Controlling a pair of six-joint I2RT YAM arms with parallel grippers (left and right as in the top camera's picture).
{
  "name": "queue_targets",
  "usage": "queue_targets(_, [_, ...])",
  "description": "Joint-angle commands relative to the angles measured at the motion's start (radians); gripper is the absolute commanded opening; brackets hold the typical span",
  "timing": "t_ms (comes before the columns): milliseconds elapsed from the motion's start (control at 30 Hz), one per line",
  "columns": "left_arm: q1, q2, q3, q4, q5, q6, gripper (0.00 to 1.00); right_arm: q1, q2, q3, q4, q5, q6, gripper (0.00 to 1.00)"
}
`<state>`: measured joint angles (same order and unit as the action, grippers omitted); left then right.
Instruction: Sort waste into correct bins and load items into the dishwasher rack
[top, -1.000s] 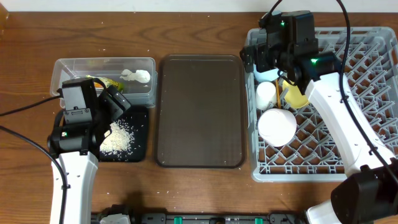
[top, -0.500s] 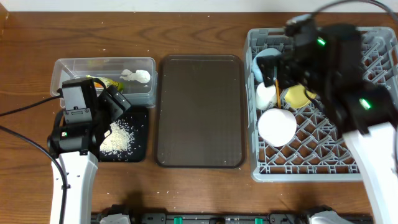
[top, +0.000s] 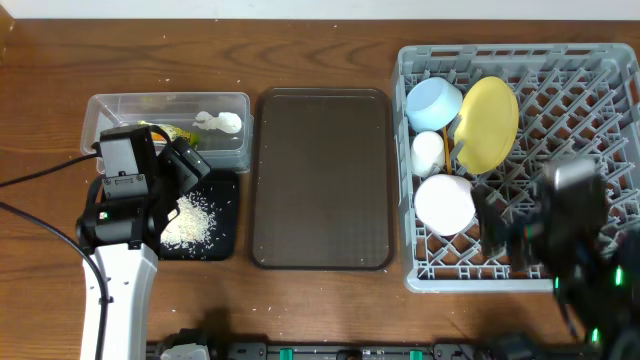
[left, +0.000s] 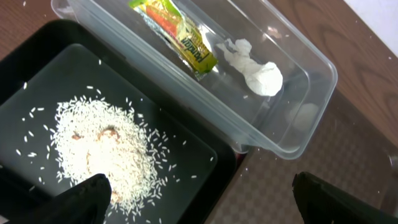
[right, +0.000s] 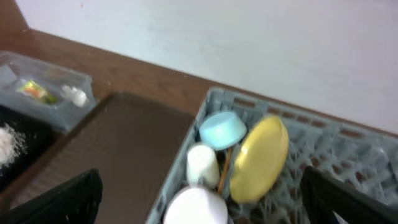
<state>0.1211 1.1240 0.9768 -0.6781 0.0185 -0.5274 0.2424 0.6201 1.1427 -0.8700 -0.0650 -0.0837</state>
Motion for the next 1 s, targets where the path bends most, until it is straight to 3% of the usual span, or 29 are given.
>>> queue_targets(0, [0.003,0.001,0.011,-0.003,-0.012,-0.008,0.96,-0.051,-0.158,-0.161,0.005,0.016,-0.026,0.99])
queue_targets(267, [0.003,0.001,0.011,-0.003,-0.012,-0.008,0.96,-0.122,-0.468,-0.536,0.171,0.005,0.02,0.99])
queue_targets(533, [0.003,0.001,0.011,-0.003,-0.012,-0.008,0.96,-0.125,-0.61,-0.882,0.633,0.005,0.098,0.99])
queue_targets(967, [0.003,0.001,0.011,-0.003,-0.012,-0.008,0.96,-0.128,-0.615,-1.126,0.849,0.008,0.133,0.99])
